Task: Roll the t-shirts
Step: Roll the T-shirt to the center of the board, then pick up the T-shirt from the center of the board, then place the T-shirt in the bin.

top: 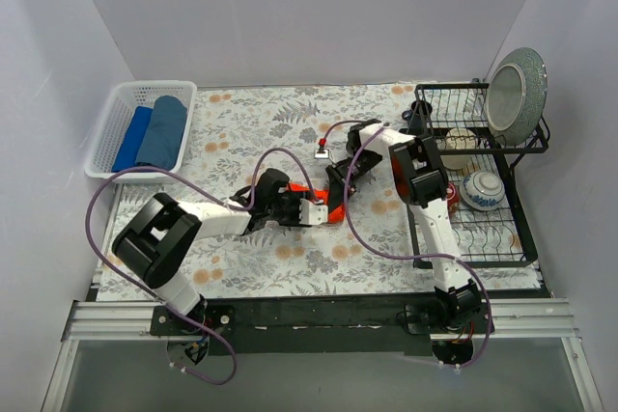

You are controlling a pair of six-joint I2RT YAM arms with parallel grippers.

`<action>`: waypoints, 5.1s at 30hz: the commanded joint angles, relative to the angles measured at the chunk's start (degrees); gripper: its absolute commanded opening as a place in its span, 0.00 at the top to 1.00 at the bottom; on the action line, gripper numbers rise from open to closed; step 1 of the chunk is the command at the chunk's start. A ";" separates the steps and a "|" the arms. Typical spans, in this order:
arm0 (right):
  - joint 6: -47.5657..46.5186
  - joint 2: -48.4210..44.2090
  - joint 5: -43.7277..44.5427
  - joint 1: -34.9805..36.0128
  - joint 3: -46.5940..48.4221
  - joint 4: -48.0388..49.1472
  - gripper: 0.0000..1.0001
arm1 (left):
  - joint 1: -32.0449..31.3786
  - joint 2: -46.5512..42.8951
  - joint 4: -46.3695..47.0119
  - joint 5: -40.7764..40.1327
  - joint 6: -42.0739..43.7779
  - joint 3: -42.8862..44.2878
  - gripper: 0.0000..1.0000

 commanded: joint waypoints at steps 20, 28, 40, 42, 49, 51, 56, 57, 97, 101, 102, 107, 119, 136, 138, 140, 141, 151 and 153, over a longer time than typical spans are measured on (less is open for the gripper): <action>7.66 -38.29 20.08 -1.08 -22.65 28.90 0.01 | 13.73 41.53 -87.01 37.36 -4.52 65.20 0.89; 2.40 -57.45 36.79 10.70 -45.78 57.36 0.01 | 14.18 43.48 -88.07 40.88 -10.59 72.35 0.87; -0.07 -51.23 41.29 16.51 -47.89 62.83 0.01 | 10.92 42.77 -88.07 41.06 -11.47 68.22 0.86; -0.86 -49.57 40.50 16.51 -47.99 62.30 0.01 | 10.92 43.12 -88.07 41.06 -11.82 68.39 0.86; -1.39 -43.15 38.04 16.51 -45.88 58.62 0.24 | 12.94 42.77 -87.99 40.53 -13.93 68.31 0.84; -1.22 -40.78 36.28 16.08 -43.87 56.69 0.44 | 14.00 41.64 -85.55 39.13 -17.26 68.05 0.79; 5.70 -35.59 30.32 13.89 -38.24 51.67 0.71 | 20.32 32.42 -67.10 31.23 -39.38 61.73 0.63; 6.68 -34.45 29.26 13.53 -37.62 50.62 0.77 | 21.11 27.53 -60.89 28.60 -46.12 60.15 0.60; 63.73 -24.24 6.56 6.94 -38.67 83.74 0.99 | 11.19 -0.47 -43.42 -10.88 -108.32 26.74 0.19; 66.45 -27.92 12.70 7.02 -42.27 87.52 0.99 | 11.54 -0.30 -41.60 -15.98 -113.85 25.68 0.16; 66.89 -28.28 13.51 7.11 -43.23 88.66 0.99 | 11.54 0.23 -40.97 -15.90 -114.82 25.51 0.17; 64.79 -29.69 15.97 8.34 -43.42 87.00 0.99 | 11.54 3.74 -41.22 -15.10 -117.73 26.91 0.17; 61.97 -30.74 16.68 12.91 -42.62 86.29 0.99 | 11.72 9.81 -34.91 -11.68 -124.06 24.98 0.23; 54.53 -37.24 21.60 18.36 -42.20 73.45 0.01 | 12.94 8.77 -19.62 -2.64 -111.00 21.11 0.95; 48.91 -40.75 20.90 15.83 -39.83 65.68 0.01 | 14.08 7.54 -14.44 1.92 -106.95 19.71 0.96; 41.69 -43.57 18.88 13.01 -35.44 54.28 0.01 | 14.44 4.99 -12.06 8.34 -99.75 19.35 0.99; 40.28 -44.19 18.61 9.78 -33.85 50.82 0.02 | 14.87 4.20 -12.57 10.71 -97.02 20.05 0.99; 35.61 -48.23 21.60 -1.94 -25.31 40.06 0.01 | 26.11 12.52 -76.52 31.12 -41.31 59.26 0.96; 37.36 -49.37 21.60 -1.94 -27.49 42.77 0.01 | 32.08 18.21 -87.50 31.74 -32.00 69.14 0.95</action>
